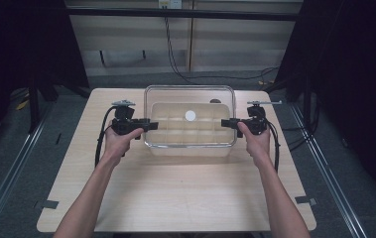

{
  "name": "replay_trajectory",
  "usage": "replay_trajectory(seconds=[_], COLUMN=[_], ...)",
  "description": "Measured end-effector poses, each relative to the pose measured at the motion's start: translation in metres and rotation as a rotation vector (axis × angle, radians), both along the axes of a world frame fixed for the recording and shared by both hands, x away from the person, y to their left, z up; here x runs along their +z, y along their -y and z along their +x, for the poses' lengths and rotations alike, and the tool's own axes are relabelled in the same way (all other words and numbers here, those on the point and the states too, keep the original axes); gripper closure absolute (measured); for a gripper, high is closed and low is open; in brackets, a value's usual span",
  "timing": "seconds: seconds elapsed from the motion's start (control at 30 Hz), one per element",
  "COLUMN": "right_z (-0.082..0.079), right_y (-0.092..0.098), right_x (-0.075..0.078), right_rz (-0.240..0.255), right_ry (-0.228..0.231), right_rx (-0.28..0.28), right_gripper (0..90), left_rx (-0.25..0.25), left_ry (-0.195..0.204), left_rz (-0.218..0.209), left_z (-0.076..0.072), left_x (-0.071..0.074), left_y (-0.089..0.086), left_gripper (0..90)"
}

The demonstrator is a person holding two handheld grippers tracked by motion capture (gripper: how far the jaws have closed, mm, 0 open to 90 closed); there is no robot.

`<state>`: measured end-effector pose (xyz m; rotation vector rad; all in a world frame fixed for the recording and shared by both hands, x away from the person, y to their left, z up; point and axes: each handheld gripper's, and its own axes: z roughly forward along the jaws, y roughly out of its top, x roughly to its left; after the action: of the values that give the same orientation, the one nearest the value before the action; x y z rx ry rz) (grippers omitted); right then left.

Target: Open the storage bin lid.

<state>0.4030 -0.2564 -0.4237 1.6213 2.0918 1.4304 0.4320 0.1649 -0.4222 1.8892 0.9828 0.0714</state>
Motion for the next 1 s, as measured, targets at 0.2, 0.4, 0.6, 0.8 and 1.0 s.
replay_trajectory(seconds=[0.2, 0.4, 0.6, 0.8, 1.0], right_z=[-0.003, -0.007, -0.011, -0.014, -0.017], right_y=[0.002, 0.003, 0.003, 0.004, 0.005], right_x=[0.003, 0.007, 0.011, 0.017, 0.016], right_rz=[0.021, 0.033, 0.048, 0.054, 0.068], right_ry=[0.003, 0.014, 0.018, 0.035, 0.058], right_rx=[-0.004, 0.001, -0.007, -0.005, 0.005], right_gripper=[52.3, 56.2, 59.3, 61.0, 62.2], left_rx=[0.005, 0.010, 0.010, 0.012, 0.008], left_ry=[0.009, 0.023, 0.027, 0.045, 0.039], left_rz=[0.000, 0.007, 0.013, 0.012, -0.011], left_z=[-0.003, -0.004, -0.006, -0.009, -0.009], left_x=[0.004, 0.007, 0.012, 0.017, 0.017], left_y=[-0.001, -0.003, -0.005, -0.006, -0.009], left_gripper=[54.1, 54.8, 57.2, 59.5, 61.3])
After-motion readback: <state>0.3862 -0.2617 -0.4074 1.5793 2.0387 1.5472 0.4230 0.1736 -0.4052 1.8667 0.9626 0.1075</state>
